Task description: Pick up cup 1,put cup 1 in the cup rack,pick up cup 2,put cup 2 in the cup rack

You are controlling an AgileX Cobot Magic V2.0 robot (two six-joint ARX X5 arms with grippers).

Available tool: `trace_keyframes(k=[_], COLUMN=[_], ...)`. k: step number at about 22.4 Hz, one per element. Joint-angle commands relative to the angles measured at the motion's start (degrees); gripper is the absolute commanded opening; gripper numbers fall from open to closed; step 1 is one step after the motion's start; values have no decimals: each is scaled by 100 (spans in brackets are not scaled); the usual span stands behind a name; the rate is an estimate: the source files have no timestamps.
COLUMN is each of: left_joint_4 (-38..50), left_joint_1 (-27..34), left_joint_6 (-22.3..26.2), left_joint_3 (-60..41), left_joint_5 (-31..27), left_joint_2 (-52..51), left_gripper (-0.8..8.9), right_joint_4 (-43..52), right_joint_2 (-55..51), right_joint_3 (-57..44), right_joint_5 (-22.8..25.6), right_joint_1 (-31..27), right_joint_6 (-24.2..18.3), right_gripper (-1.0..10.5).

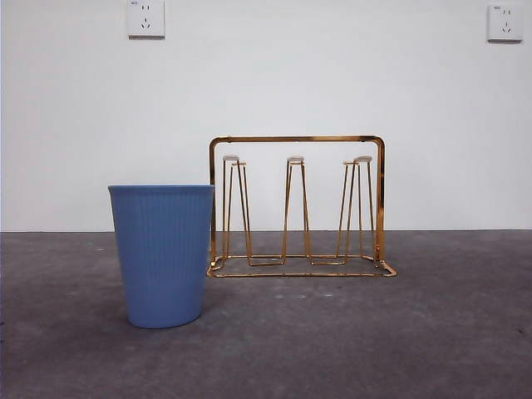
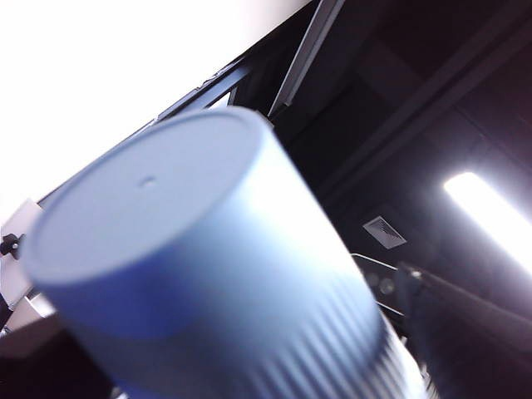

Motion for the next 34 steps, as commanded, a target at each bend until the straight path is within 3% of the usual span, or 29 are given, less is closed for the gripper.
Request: trace_keyframes(k=[1, 4, 9, 12, 16, 30, 34], left_joint_4=[271, 269, 245, 229, 227, 142, -813], left_joint_1=[0, 0, 0, 0, 0, 352, 435], left_joint_6=[83, 83, 94, 127, 144, 262, 953], left_joint_3=[42, 42, 42, 42, 42, 42, 44], left_joint_5=[39, 39, 39, 72, 72, 293, 378], left_joint_2=[-35, -35, -35, -35, -35, -37, -168], left_gripper=[288, 145, -1, -7, -6, -6, -6], right_joint_4=[-197, -214, -212, -214, -280, -1600, -2468], right_joint_2=[55, 52, 52, 50, 48, -680, -1027], right_joint_3=[-63, -63, -63, -61, -61, -61, -61], right_joint_5=[190, 190, 190, 190, 190, 608, 826], right_joint_1=[-22, -22, -22, -22, -22, -22, -22], right_joint_6=[-63, -61, -59, -42, -42, -42, -42], right_gripper=[-12, -10, 10, 18, 168, 164, 162])
